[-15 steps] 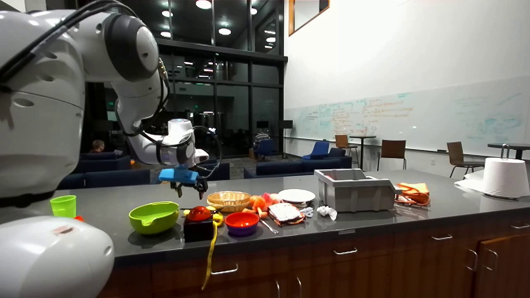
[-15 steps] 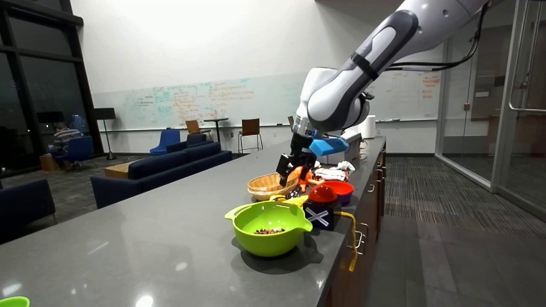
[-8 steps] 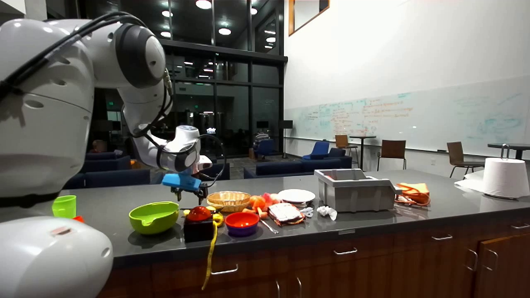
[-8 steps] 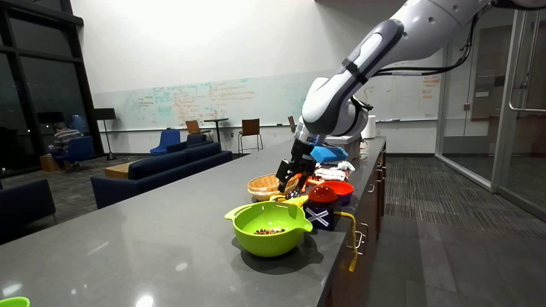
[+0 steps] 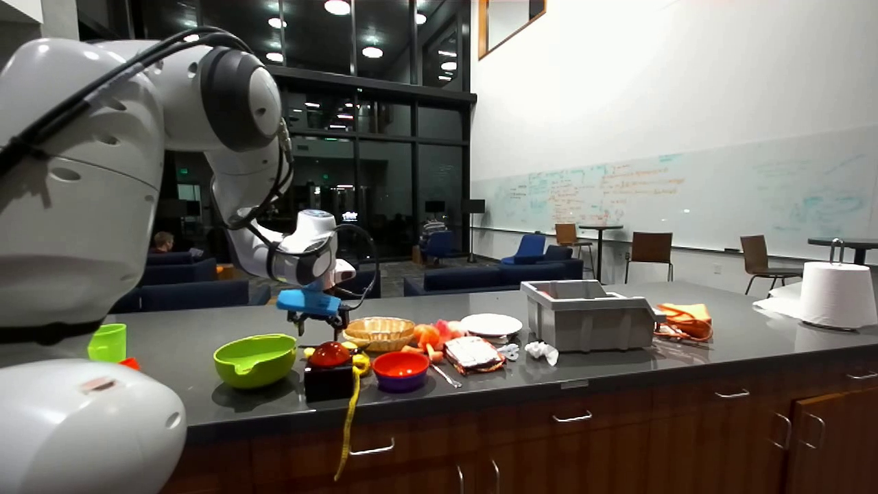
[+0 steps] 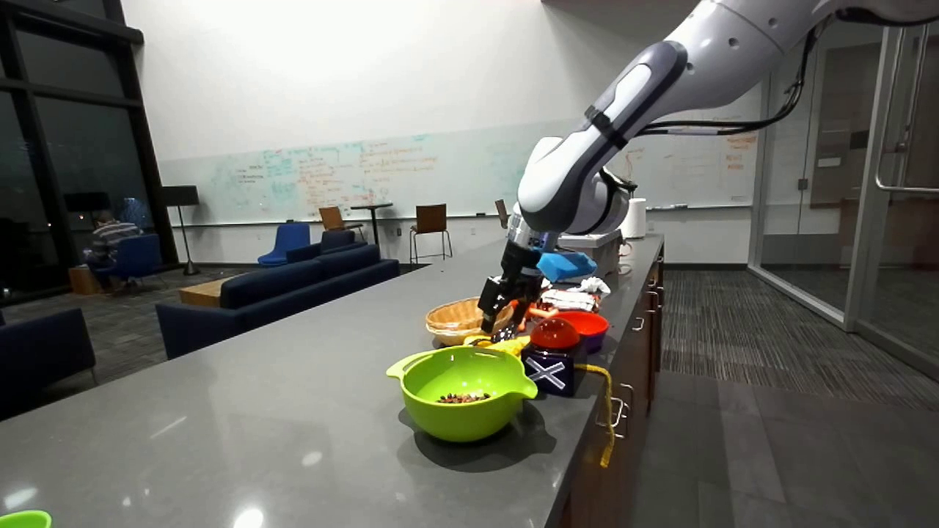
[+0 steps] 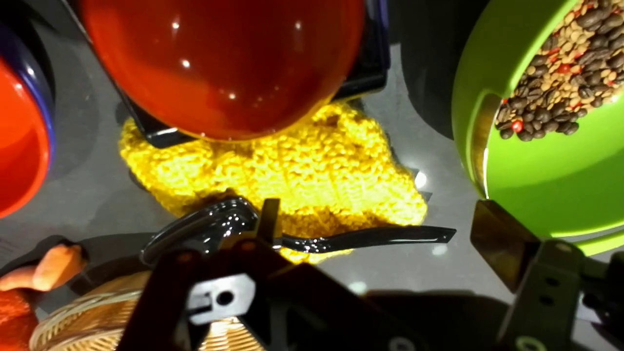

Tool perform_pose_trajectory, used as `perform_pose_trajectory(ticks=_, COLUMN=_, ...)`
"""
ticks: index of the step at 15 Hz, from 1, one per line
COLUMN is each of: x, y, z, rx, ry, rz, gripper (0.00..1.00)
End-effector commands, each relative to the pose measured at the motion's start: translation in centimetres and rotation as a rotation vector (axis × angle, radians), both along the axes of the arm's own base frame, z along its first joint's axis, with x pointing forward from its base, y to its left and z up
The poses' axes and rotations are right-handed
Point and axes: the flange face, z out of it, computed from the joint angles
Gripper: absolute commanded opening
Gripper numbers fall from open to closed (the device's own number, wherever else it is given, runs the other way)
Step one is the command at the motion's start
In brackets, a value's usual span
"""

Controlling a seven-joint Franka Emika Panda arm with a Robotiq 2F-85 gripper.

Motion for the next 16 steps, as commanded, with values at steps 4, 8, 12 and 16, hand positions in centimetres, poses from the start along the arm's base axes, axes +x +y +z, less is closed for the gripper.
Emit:
perform_pose_trajectory(ticks=4, x=2.0, y=1.4, z=0.9, rx=-0.066, ry=0.036, rz=0.081, gripper=1.00)
perform_pose_trajectory(ticks=8, x=2.7, y=1.9, z=0.3, rx=-0.097, ry=0.079, rz=0.106, gripper=1.00)
perform_pose_trajectory(ticks=12, x=3.3, y=2.0, z=-0.3, rx=-0.125, ry=0.107, rz=0.129, gripper=1.00)
perform_pose_trajectory(ticks=16, x=4.2, y=1.7, z=-0.9, rx=-0.145, ry=0.120, rz=0.133, gripper=1.00)
